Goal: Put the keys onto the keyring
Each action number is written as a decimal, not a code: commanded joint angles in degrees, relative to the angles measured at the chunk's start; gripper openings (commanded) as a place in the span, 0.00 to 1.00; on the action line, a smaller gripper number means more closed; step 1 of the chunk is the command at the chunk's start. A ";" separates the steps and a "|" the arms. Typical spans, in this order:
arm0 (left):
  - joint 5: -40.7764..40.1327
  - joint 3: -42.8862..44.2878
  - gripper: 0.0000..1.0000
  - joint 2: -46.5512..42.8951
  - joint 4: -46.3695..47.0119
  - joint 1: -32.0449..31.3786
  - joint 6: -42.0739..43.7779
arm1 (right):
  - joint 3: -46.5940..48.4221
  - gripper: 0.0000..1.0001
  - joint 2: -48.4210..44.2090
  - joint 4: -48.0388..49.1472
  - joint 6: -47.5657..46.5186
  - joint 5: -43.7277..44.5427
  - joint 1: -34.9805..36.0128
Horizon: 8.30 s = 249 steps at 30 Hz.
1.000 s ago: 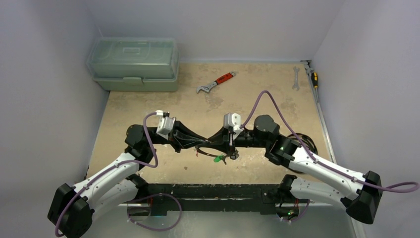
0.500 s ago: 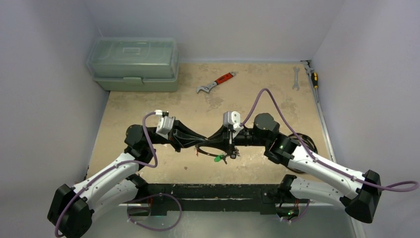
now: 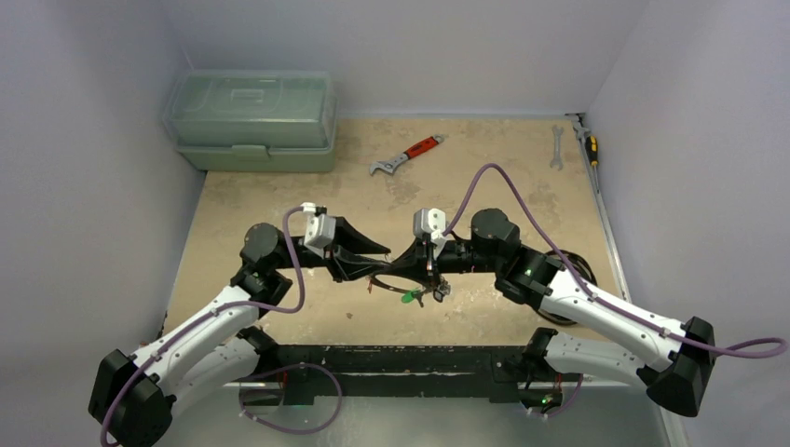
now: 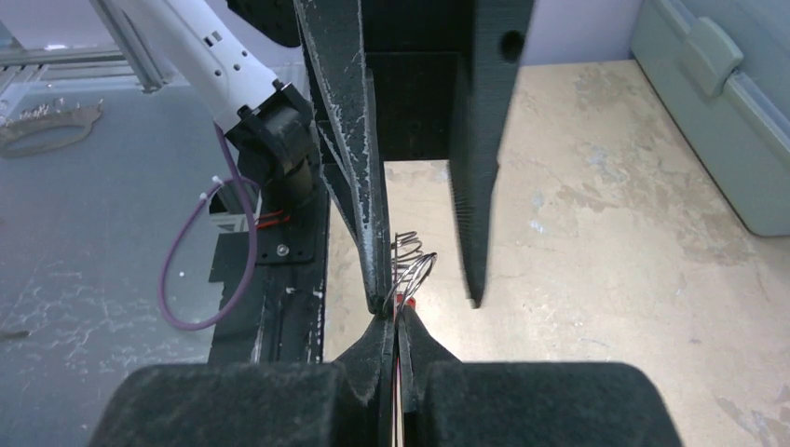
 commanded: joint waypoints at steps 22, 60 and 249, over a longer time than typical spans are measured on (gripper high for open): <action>2.84 35.36 0.52 7.62 -69.10 -1.02 47.58 | 8.57 0.00 -1.78 -18.32 -5.49 5.74 0.29; 1.91 44.85 0.37 20.63 -75.41 -10.32 51.82 | 10.59 0.00 -2.67 -23.19 -6.03 3.03 0.29; -2.06 51.75 0.33 20.86 -83.69 -11.30 42.98 | 5.85 0.00 -11.91 -17.01 -3.89 4.95 0.29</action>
